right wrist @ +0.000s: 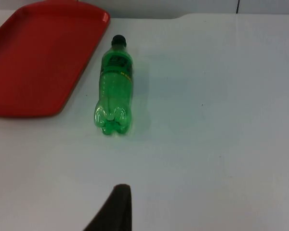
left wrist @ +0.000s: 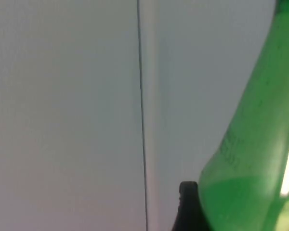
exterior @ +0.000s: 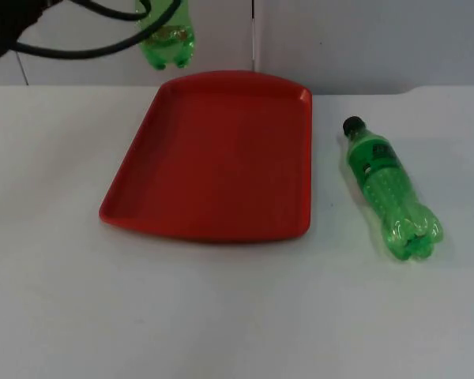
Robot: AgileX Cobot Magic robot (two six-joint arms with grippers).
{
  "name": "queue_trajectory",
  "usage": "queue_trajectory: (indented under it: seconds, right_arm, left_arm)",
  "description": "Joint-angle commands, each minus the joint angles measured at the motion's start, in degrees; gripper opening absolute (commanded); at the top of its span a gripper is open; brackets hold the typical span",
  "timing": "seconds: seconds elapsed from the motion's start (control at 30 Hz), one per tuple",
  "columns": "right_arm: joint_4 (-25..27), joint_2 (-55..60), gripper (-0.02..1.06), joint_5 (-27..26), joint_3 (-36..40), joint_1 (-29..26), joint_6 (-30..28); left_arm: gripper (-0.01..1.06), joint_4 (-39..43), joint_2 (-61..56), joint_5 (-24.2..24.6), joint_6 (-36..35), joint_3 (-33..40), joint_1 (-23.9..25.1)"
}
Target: Place the bottle upright on the tray.
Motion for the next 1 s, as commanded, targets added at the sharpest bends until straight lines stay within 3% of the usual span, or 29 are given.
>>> queue_trajectory:
  seconds: [0.0, 0.23, 0.37, 0.5, 0.97]
  right_arm:
    - [0.08, -0.22, 1.05, -0.23, 0.03, -0.42, -0.30]
    - [0.08, -0.22, 1.05, -0.23, 0.03, -0.42, -0.30]
    - [0.08, -0.22, 1.05, -0.23, 0.03, -0.42, -0.30]
    - [0.08, -0.22, 1.05, -0.23, 0.03, -0.42, -0.30]
    - [0.08, -0.22, 1.05, -0.23, 0.03, -0.42, -0.30]
  left_arm:
    - [0.00, -2.45, 1.97, -3.52, 1.84, 0.16, -0.15]
    - [0.00, -4.40, 6.42, -4.13, 4.99, -0.04, -0.15]
    - [0.00, -4.16, 9.52, -8.07, 8.97, -0.44, -0.15]
    - [0.00, -4.26, 11.86, -11.98, 8.91, -0.44, -0.15]
    - [0.00, -4.88, 18.71, -15.45, 8.91, -0.52, -0.15]
